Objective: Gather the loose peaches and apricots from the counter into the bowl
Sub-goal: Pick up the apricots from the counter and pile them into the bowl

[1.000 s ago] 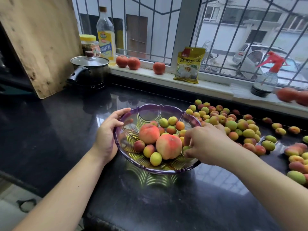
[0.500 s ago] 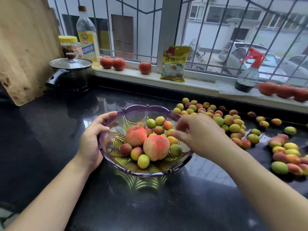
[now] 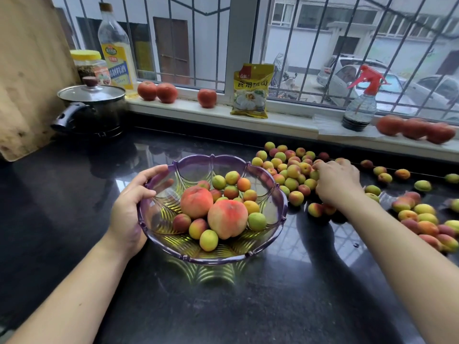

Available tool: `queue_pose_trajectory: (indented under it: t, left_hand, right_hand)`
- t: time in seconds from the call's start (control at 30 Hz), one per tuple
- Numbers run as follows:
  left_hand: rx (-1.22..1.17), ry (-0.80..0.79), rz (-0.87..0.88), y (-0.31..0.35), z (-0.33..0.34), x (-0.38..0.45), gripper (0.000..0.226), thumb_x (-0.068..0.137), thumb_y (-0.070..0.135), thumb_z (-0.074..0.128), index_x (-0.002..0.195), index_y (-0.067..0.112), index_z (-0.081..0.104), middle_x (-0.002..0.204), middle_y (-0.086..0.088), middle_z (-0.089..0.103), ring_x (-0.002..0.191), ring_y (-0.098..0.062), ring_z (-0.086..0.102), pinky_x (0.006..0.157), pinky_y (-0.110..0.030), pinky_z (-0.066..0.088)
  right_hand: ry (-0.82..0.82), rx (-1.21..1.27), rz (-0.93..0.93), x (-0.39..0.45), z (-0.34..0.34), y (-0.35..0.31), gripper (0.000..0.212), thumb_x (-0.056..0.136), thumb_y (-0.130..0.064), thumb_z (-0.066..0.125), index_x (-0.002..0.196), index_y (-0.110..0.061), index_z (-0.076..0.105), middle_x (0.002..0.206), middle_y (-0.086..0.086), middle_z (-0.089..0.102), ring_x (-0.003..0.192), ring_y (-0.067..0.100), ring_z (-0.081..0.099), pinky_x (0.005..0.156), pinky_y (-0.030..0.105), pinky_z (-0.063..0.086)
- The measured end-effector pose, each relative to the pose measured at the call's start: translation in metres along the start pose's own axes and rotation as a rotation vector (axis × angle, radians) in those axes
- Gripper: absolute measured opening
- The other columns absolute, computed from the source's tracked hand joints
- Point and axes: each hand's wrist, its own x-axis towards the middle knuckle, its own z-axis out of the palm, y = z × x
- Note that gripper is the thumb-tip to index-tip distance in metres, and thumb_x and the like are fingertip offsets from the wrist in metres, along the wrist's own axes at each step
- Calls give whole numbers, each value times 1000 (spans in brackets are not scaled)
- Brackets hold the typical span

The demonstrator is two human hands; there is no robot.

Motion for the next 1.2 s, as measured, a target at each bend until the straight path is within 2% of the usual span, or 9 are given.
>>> queue_pose_trajectory:
  t: [0.27, 0.4, 0.5, 0.6, 0.73, 0.83, 0.93, 1.1, 1.2]
  left_hand:
    - [-9, -7, -4, 1, 0, -1, 57, 80, 11, 42, 132, 7, 65, 138, -12, 66, 129, -29, 62, 108, -46, 48]
    - [-15, -8, -19, 2, 0, -1, 57, 80, 12, 43, 132, 6, 65, 138, -12, 66, 130, -30, 62, 110, -48, 47]
    - [-6, -1, -18, 2, -1, -1, 56, 82, 10, 42, 132, 6, 65, 138, -12, 66, 130, -30, 62, 112, -50, 46]
    - [-8, 1, -23, 2, 0, -1, 55, 82, 10, 42, 131, 8, 66, 137, -11, 67, 129, -29, 62, 111, -50, 47]
    - [-12, 9, -28, 3, 0, -2, 54, 85, 8, 40, 133, 6, 64, 137, -10, 67, 129, -29, 63, 113, -52, 45]
    - [-14, 15, -43, 3, 1, -3, 51, 91, 2, 34, 133, 5, 64, 137, -11, 67, 129, -29, 63, 115, -55, 43]
    - [-21, 26, -59, 3, 0, -3, 50, 94, 1, 34, 131, 7, 65, 137, -11, 67, 129, -29, 63, 116, -56, 42]
    - [-36, 17, -62, 4, -1, -2, 53, 83, 9, 43, 130, 7, 66, 139, -13, 66, 128, -30, 63, 116, -55, 42]
    - [-33, 21, -54, 4, 0, -1, 53, 83, 8, 42, 130, 7, 66, 139, -13, 66, 128, -30, 63, 116, -54, 42]
  right_hand:
    - [-63, -22, -2, 19, 1, 3, 39, 91, -20, 57, 131, -23, 57, 129, 8, 63, 123, 35, 49, 103, 45, 40]
    - [111, 20, -18, 5, -9, 3, 43, 91, -24, 66, 133, -20, 59, 127, 11, 60, 117, 35, 52, 103, 45, 39]
    - [211, 557, -27, -19, -25, -3, 43, 96, -25, 65, 138, -25, 58, 130, 11, 55, 119, 33, 51, 103, 45, 43]
    - [-25, 1153, -170, -57, -49, -18, 36, 98, -26, 65, 132, -37, 62, 124, -2, 67, 113, 23, 66, 101, 47, 53]
    - [-359, 1556, -352, -98, -65, -36, 41, 84, -21, 78, 123, -31, 67, 122, 5, 70, 109, 38, 69, 100, 67, 47]
    - [-474, 1759, -407, -110, -67, -47, 54, 70, -23, 88, 119, -17, 65, 126, 14, 66, 110, 40, 69, 98, 52, 53]
    - [-413, 1604, -454, -122, -69, -56, 44, 76, -16, 79, 117, -18, 63, 118, 7, 68, 106, 28, 72, 89, 39, 59]
    - [-336, 867, -574, -128, -85, -68, 36, 86, -31, 79, 118, -37, 66, 106, -17, 68, 99, 2, 63, 82, 24, 53]
    - [-344, 530, -563, -130, -100, -80, 36, 87, -43, 76, 120, -37, 65, 104, -20, 59, 94, 2, 57, 76, 16, 45]
